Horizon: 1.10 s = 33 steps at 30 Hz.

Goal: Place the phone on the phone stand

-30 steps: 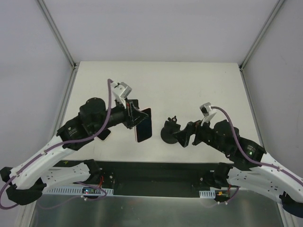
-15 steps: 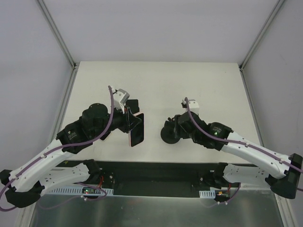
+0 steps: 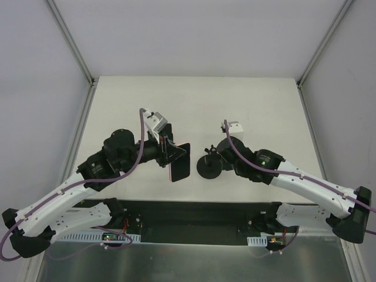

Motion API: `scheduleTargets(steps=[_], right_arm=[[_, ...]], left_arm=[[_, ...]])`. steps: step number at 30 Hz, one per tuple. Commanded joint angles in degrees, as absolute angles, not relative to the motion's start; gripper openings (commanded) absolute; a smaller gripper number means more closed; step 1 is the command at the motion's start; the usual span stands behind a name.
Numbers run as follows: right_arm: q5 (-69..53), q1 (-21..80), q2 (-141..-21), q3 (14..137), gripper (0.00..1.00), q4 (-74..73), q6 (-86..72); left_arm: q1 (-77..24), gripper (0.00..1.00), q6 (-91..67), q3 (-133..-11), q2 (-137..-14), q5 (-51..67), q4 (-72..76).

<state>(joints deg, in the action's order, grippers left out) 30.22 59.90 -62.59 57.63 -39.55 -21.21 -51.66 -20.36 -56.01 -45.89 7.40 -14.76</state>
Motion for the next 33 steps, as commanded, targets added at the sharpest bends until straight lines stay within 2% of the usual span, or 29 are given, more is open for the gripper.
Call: scheduleTargets(steps=[1, 2, 3, 6, 7, 13, 16, 21, 24, 28, 33], right_arm=[[29.5, 60.1, -60.4, 59.3, 0.01, -37.8, -13.2], [28.5, 59.9, -59.9, 59.2, 0.01, -36.6, -11.6], [27.0, 59.6, -59.6, 59.0, 0.01, -35.5, -10.0], [18.0, 55.8, -58.7, 57.9, 0.01, -32.0, -3.5], [11.2, 53.0, -58.5, 57.7, 0.01, -30.9, -1.1], [-7.3, 46.8, -58.7, 58.9, 0.01, -28.7, 5.2], [-12.5, 45.2, -59.8, 59.9, 0.01, -28.7, 6.8], [-14.9, 43.2, -59.7, 59.9, 0.01, -28.7, 7.8], [-15.7, 41.7, -58.9, 59.4, 0.01, -28.6, 7.9], [-16.9, 40.9, -58.5, 59.2, 0.01, -28.5, 8.1], [-16.5, 40.3, -58.1, 59.1, 0.0, -28.7, 8.6]], left_arm=[[-51.6, 0.0, -15.7, -50.7, -46.8, 25.8, 12.8], [-51.6, 0.0, -15.4, -49.0, -47.2, 34.2, 18.1], [-51.6, 0.0, -15.6, -47.3, -48.2, 37.2, 28.9], [-51.6, 0.0, -14.8, -45.2, -53.8, 48.5, 39.0], [-51.6, 0.0, -13.0, -46.7, -55.7, 51.6, 41.5], [-51.6, 0.0, -7.4, -53.5, -68.5, 68.6, 48.0], [-51.4, 0.0, -7.3, -59.0, -75.4, 75.2, 48.3], [-50.5, 0.0, -10.5, -65.4, -85.5, 80.6, 51.7], [-49.1, 0.0, -16.5, -65.6, -89.3, 82.4, 60.8], [-47.6, 0.0, -21.9, -65.3, -92.3, 83.0, 67.0], [-45.4, 0.0, -22.1, -64.4, -93.9, 83.1, 67.1]])
